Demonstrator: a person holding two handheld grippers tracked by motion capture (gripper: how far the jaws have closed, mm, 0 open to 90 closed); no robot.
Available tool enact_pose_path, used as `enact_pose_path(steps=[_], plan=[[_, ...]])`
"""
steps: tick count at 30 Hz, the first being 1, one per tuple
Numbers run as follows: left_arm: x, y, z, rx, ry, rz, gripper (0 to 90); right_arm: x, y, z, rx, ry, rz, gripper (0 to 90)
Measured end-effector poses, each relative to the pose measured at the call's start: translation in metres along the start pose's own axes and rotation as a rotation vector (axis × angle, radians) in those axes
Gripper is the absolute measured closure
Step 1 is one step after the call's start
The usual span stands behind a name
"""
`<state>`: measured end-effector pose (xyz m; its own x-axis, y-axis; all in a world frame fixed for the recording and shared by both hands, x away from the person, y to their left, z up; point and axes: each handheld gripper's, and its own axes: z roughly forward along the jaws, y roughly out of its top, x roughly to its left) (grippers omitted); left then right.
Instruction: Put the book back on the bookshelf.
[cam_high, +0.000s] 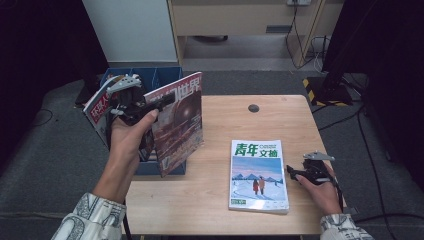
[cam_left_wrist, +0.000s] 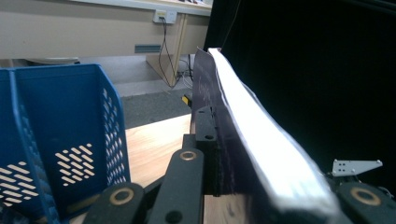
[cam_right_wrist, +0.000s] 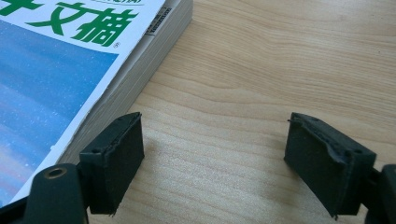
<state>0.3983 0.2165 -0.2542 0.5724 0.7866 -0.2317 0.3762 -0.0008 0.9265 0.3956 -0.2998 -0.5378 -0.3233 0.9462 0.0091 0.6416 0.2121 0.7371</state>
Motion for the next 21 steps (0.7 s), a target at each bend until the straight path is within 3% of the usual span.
enact_pose_path(steps=[21], plan=[[0.024,0.004,-0.025,-0.04,0.073,-0.035,83.8,0.0,0.0,0.0,0.0,0.002,0.003,19.5]])
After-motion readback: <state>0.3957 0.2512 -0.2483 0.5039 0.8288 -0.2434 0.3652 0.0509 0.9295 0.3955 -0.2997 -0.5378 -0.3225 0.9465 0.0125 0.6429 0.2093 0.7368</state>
